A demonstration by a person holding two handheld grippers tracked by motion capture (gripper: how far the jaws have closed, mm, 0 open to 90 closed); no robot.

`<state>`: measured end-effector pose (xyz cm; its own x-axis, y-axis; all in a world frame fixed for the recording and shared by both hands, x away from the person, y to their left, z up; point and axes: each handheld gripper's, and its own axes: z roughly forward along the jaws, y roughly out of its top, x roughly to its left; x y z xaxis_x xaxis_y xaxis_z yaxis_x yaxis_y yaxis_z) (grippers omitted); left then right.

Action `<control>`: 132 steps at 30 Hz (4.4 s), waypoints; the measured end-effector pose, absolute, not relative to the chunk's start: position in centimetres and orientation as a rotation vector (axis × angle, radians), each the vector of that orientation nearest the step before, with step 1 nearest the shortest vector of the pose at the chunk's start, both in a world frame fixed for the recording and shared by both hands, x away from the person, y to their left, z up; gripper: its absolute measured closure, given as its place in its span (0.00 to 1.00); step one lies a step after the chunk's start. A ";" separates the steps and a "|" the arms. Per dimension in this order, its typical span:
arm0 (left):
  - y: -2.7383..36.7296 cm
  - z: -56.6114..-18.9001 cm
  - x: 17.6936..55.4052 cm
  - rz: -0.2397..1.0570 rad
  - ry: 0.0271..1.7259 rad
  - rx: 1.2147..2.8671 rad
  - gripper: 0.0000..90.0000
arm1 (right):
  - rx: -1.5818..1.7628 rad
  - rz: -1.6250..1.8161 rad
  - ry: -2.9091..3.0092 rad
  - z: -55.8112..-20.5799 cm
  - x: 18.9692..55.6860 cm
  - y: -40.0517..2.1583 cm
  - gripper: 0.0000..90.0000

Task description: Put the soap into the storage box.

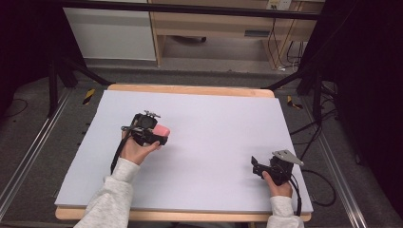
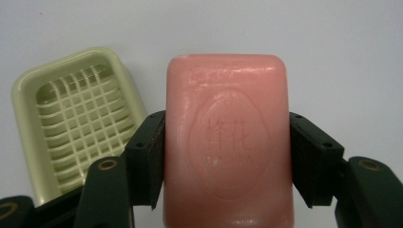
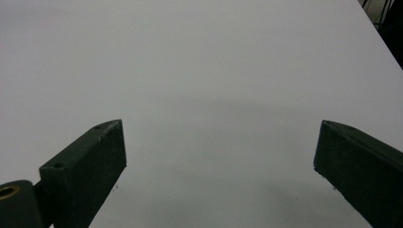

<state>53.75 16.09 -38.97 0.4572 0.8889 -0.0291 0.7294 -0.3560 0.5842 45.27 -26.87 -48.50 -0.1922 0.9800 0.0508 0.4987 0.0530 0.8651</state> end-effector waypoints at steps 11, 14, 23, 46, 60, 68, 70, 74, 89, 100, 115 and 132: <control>18.3 -38.8 54.6 0.440 1.408 2.141 0.41 | 1.486 1.062 1.752 -48.5 45.3 -26.9 0.04; 18.6 -38.8 54.8 0.446 1.421 2.125 0.41 | 1.483 1.060 1.751 -48.5 45.3 -26.9 0.04; 20.0 -39.1 55.5 0.463 1.472 2.098 0.41 | 1.485 1.062 1.751 -48.5 45.3 -26.9 0.04; 21.8 -40.5 57.5 0.474 1.562 2.034 0.41 | 1.489 1.064 1.751 -48.5 45.3 -26.9 0.04; 22.1 -41.7 58.3 0.460 1.592 2.032 0.41 | 1.489 1.064 1.751 -48.5 45.3 -26.9 0.04; 22.3 -43.0 58.6 0.445 1.614 2.034 0.41 | 1.491 1.065 1.752 -48.5 45.3 -27.0 0.04; 22.3 -43.1 58.6 0.444 1.616 2.037 0.41 | 1.494 1.066 1.752 -48.5 45.3 -27.0 0.04; 22.2 -43.4 58.6 0.438 1.618 2.038 0.41 | 1.491 1.065 1.753 -48.5 45.3 -27.0 0.04; 21.6 -44.1 58.6 0.480 1.624 2.054 0.41 | 1.487 1.065 1.752 -48.5 45.3 -26.9 0.04; 21.5 -44.1 58.4 0.500 1.606 2.072 0.40 | 1.490 1.065 1.751 -48.5 45.3 -27.0 0.04; 21.3 -41.7 56.5 0.530 1.467 2.024 0.29 | 1.494 1.069 1.753 -48.5 45.3 -27.0 0.04; 21.2 -41.5 52.5 0.515 1.284 2.003 0.24 | 1.496 1.074 1.743 -48.5 45.3 -27.0 0.04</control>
<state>52.48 21.23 -41.50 0.4317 0.9013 -0.0365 0.6261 -0.2703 0.7314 45.25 -27.03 -48.50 -0.1877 0.9801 0.0641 0.4980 0.0388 0.8663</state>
